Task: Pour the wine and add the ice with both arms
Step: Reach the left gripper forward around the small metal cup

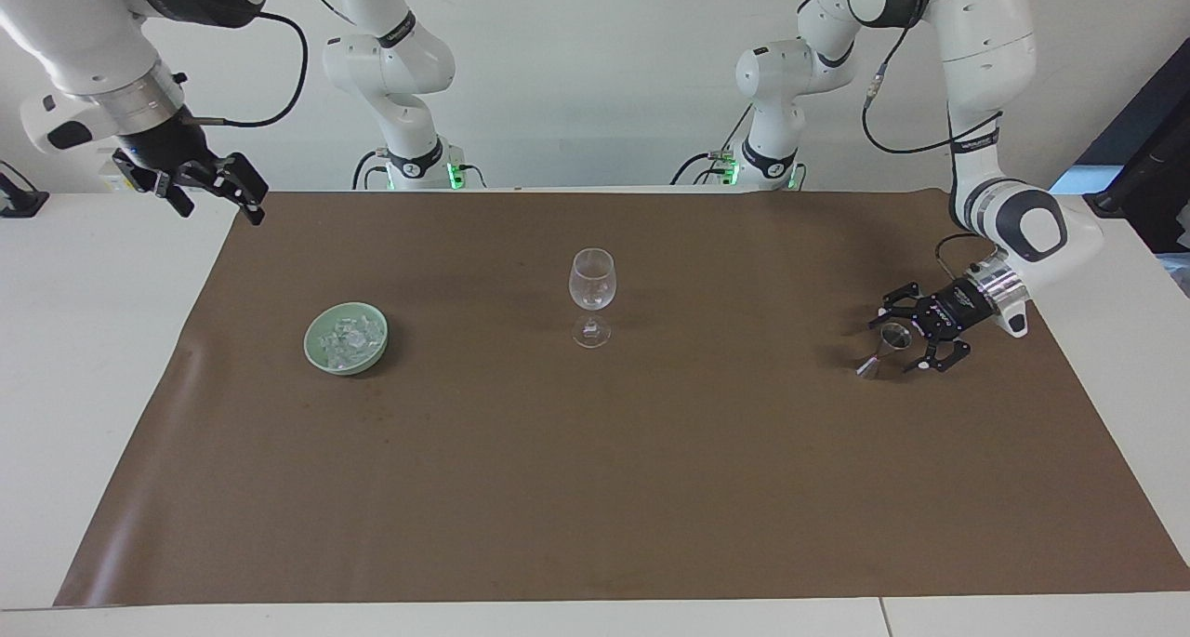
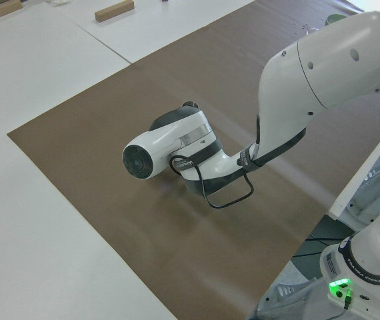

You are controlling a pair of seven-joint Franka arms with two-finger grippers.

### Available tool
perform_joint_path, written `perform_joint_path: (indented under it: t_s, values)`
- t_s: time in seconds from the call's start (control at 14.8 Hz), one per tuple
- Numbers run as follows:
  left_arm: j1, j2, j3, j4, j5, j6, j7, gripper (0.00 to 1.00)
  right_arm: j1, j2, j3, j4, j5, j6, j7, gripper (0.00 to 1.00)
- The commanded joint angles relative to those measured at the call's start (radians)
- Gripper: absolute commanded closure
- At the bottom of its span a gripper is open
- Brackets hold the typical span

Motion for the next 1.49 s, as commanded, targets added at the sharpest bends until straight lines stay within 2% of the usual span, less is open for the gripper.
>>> perform_joint_path:
  t_s: [0.0,0.54,0.68,0.95,1.08,1.22,1.35,1.42]
  values:
    - [-0.019,-0.028,0.004,-0.043,-0.031,0.032,0.035,0.00,-0.017,-0.010,0.010,-0.015,0.014,0.003,-0.025,0.00]
    - [-0.034,-0.033,0.004,-0.051,-0.062,0.043,0.078,0.01,-0.017,-0.012,0.010,-0.015,0.014,0.004,-0.025,0.00]
    - [-0.035,-0.033,0.004,-0.051,-0.062,0.048,0.078,0.14,-0.017,-0.012,0.010,-0.015,0.014,0.004,-0.025,0.00]
    - [-0.040,-0.033,0.004,-0.052,-0.062,0.060,0.076,0.17,-0.017,-0.010,0.010,-0.015,0.014,0.004,-0.025,0.00]
    - [-0.040,-0.031,0.004,-0.052,-0.062,0.068,0.073,0.24,-0.017,-0.012,0.010,-0.015,0.014,0.004,-0.025,0.00]
    - [-0.040,-0.031,0.004,-0.052,-0.062,0.068,0.071,0.51,-0.017,-0.012,0.010,-0.015,0.014,0.004,-0.025,0.00]
    - [-0.040,-0.033,0.005,-0.052,-0.062,0.064,0.073,0.93,-0.017,-0.012,0.010,-0.015,0.014,0.004,-0.025,0.00]
    - [-0.040,-0.033,0.004,-0.051,-0.062,0.064,0.071,1.00,-0.017,-0.012,0.010,-0.015,0.014,0.004,-0.025,0.00]
